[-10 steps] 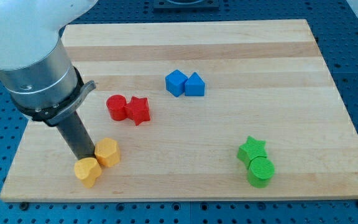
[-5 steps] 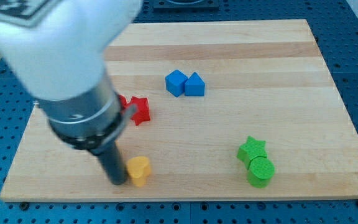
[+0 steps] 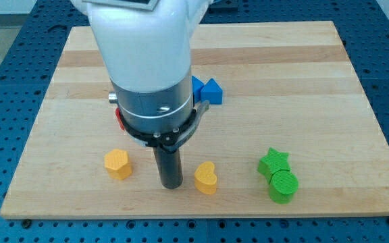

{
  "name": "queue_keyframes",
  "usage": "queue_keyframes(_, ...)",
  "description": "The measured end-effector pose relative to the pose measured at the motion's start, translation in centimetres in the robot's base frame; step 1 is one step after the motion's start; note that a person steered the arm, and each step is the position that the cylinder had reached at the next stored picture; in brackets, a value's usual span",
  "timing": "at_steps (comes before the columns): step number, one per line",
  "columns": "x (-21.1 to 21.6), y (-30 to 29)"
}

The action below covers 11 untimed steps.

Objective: Push the yellow heart to the left side of the green circle

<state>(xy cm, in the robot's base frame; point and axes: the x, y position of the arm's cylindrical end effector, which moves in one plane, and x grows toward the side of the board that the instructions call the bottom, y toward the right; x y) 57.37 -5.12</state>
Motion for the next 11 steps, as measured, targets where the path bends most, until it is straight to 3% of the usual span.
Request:
queue_keyframes(2, -0.5, 7.5)
queue_keyframes(4, -0.5, 10.6)
queue_keyframes(6, -6.5, 1.1)
queue_keyframes(7, -7.0, -2.7)
queue_keyframes(10, -6.6, -17.3)
queue_keyframes(11, -3.6, -16.8)
